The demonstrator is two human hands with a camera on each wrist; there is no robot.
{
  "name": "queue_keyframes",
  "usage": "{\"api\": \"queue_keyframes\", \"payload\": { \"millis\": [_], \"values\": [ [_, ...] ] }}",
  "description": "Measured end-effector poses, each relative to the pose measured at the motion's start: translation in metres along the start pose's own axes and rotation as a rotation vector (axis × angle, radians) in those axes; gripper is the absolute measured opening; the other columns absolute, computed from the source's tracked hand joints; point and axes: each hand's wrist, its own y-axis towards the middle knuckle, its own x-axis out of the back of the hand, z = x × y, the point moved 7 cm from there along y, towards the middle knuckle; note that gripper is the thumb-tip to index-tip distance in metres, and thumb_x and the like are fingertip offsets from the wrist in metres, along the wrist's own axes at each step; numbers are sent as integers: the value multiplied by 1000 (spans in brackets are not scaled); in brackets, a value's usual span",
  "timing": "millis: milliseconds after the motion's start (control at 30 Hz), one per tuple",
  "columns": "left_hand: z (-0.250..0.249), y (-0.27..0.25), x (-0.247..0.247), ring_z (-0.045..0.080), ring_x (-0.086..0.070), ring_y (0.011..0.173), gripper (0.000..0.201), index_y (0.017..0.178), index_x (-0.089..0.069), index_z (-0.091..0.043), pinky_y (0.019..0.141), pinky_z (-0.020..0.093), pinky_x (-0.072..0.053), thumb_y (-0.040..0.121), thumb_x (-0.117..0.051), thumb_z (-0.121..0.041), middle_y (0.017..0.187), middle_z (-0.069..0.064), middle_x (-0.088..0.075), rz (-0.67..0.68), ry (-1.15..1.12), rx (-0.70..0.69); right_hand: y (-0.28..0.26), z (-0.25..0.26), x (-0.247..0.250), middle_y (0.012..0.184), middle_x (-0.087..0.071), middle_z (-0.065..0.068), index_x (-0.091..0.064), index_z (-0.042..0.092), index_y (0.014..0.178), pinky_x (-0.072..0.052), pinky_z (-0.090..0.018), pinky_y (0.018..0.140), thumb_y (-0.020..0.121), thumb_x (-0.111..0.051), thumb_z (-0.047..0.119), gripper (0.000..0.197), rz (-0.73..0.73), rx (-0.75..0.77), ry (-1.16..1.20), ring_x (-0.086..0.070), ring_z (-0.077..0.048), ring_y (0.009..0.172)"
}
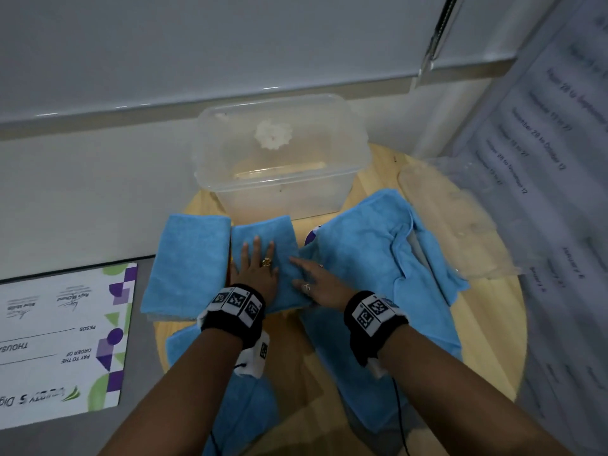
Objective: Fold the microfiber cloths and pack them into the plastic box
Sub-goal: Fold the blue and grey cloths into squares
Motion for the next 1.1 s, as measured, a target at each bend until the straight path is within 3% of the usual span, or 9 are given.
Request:
{"api": "queue_keyframes", "payload": {
  "millis": [167,233,300,433,567,633,833,933,1100],
  "values": [
    [-40,-11,34,35,4,144,54,149,-12,-15,117,48,-6,96,-22,-23,157,12,4,-160,50,-87,-60,-41,89,136,-43,-14,-58,16,121,-36,-38,99,89,-56,22,33,-630,-227,-534,-42,-33,124],
    [-79,-35,48,32,-22,138,52,140,-36,-10,112,41,-22,91,-23,-22,150,13,-26,-295,-119,-259,-89,-65,119,146,-29,-13,-58,25,119,-34,-46,99,84,-59,27,35,-656,-457,-763,-31,-37,130],
    [-106,-59,30,27,-46,120,37,124,-50,-10,98,37,-37,90,-37,-19,130,10,-48,-205,-309,-296,-104,-92,137,146,-28,-15,-55,23,124,-34,-45,100,84,-60,28,40,-542,-581,-777,-32,-39,127],
    [-111,-80,-31,30,-54,118,30,115,-56,-8,97,36,-41,94,-42,-24,122,13,-59,81,11,-196,-109,-92,173,108,-60,-26,-69,0,101,-41,-34,86,76,-63,3,26,-595,-395,-611,-57,-40,101],
    [-88,-85,-65,31,-41,130,37,132,-43,0,110,38,-29,101,-28,-16,138,18,-45,165,-14,-33,-128,-77,199,89,-69,-22,-72,1,83,-35,-24,71,79,-64,-2,10,-804,-328,-413,-62,-32,89],
    [-82,-83,-71,33,-42,129,36,132,-44,-1,107,41,-32,100,-30,-14,138,17,-46,149,-123,43,-135,-80,200,93,-66,-20,-70,10,88,-34,-19,67,76,-61,-7,22,-798,-314,-327,-60,-31,90],
    [-68,-80,-73,30,-51,120,34,122,-52,-4,100,30,-39,88,-52,-5,130,17,-52,48,-719,241,-152,-92,184,134,-44,-11,-57,21,125,-39,-32,99,73,-60,2,55,-504,-467,-290,-46,-28,123],
    [-81,-86,-64,27,-51,120,38,121,-55,-5,98,25,-38,84,-56,0,129,15,-53,39,-765,103,-171,-91,196,126,-54,-10,-60,17,122,-43,-31,96,66,-58,11,57,-622,-422,-200,-53,-26,114],
    [-116,-101,-27,30,-54,118,49,127,-54,-5,98,24,-37,78,-58,-3,123,20,-58,-52,-794,-145,-208,-81,219,111,-68,-15,-69,2,107,-42,-30,96,90,-56,7,21,-954,-212,-2,-58,-18,103]
  ]
}}
